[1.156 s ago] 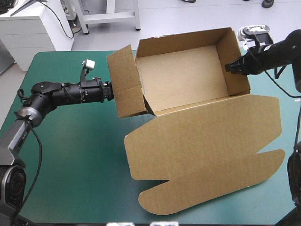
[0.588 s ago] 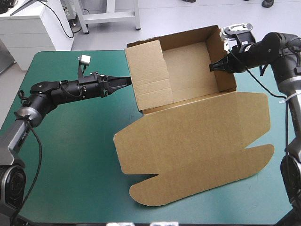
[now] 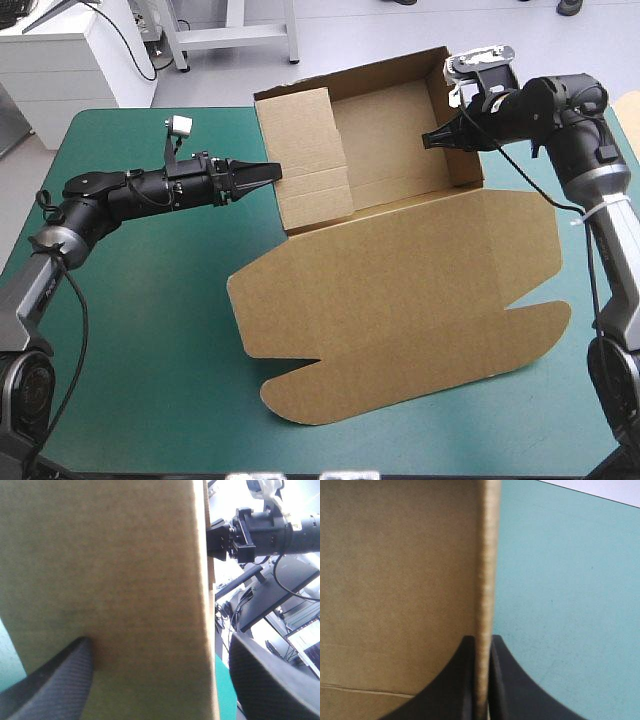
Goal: Fold the box
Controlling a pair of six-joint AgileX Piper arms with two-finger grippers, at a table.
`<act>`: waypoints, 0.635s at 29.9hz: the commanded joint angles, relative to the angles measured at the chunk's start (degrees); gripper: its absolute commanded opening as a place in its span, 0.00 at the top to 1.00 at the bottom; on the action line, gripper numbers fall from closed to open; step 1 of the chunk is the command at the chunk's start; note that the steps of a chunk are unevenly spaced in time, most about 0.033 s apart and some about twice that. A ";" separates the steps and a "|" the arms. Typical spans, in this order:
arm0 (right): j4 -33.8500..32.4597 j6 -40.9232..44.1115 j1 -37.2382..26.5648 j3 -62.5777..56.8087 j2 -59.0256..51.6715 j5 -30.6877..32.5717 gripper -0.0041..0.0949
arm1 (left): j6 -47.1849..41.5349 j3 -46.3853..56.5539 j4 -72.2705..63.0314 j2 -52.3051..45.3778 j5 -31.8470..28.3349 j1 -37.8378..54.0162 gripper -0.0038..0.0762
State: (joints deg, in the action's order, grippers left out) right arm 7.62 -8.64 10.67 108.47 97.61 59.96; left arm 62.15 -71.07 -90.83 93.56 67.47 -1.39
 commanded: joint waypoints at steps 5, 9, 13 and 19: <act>-0.23 4.78 1.98 1.54 -2.53 -5.74 0.98 | -9.64 -10.57 6.53 -2.71 -3.32 -0.77 0.28; -1.26 6.72 3.11 1.54 -2.53 -7.28 0.98 | -20.58 -18.87 23.78 -2.71 -10.44 -4.50 0.28; -3.24 8.98 4.34 1.54 -2.53 -8.26 0.98 | -34.08 -25.75 41.95 -2.71 -15.55 -10.06 0.28; -5.45 11.41 5.62 1.54 -2.53 -8.51 0.98 | -53.72 -33.65 70.15 -2.60 -17.01 -17.99 0.28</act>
State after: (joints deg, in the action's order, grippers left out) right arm 1.78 1.50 15.66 108.43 97.61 55.52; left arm 17.28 -100.27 -29.68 93.56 53.58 -16.25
